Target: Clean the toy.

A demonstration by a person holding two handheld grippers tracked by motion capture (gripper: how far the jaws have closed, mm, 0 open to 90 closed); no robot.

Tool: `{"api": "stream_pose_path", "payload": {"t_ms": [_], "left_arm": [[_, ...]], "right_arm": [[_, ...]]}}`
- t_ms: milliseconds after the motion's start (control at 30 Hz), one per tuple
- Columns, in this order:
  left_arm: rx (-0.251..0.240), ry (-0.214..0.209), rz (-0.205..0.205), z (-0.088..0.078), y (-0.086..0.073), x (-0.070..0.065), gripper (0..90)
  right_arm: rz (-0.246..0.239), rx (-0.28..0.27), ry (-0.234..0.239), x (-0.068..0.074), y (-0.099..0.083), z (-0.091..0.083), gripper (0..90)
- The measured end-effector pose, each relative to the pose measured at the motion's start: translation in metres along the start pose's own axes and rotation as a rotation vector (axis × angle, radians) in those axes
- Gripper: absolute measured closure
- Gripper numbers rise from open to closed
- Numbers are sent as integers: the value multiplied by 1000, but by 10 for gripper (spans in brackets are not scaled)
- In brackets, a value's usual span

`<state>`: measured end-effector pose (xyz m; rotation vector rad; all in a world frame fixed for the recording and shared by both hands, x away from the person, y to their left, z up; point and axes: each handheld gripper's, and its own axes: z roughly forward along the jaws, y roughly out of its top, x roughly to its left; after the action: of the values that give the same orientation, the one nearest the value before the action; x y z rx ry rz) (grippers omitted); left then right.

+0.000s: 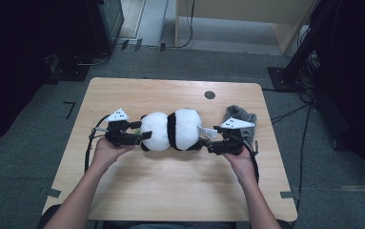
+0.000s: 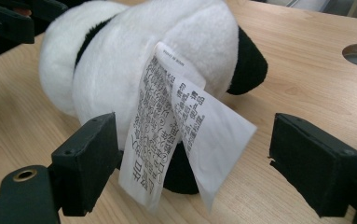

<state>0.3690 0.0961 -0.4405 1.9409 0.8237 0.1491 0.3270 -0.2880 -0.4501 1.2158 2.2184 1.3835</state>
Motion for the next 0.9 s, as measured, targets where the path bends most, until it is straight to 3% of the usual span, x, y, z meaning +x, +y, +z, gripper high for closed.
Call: {"api": "stream_pose_path", "payload": {"t_ms": [167, 300, 500, 667, 767, 833, 900], "left_arm": [[1, -2, 25, 8, 6, 0, 290], [-18, 7, 14, 13, 5, 5, 284], [-35, 33, 13, 7, 7, 7, 279], [16, 28, -12, 18, 3, 17, 263], [2, 32, -7, 21, 3, 16, 255], [3, 30, -14, 25, 1, 20, 223], [17, 14, -51, 30, -3, 26, 133]], "right_arm": [[20, -23, 1, -8, 0, -10, 159], [27, -27, -9, -17, -1, -19, 159], [57, -30, -95, -40, -4, -29, 187], [88, -35, -156, -61, -4, -36, 190], [94, -32, -177, -69, -4, -41, 190], [112, -38, -194, -76, -5, -43, 190], [127, -42, -212, -85, -6, -44, 200]]}}
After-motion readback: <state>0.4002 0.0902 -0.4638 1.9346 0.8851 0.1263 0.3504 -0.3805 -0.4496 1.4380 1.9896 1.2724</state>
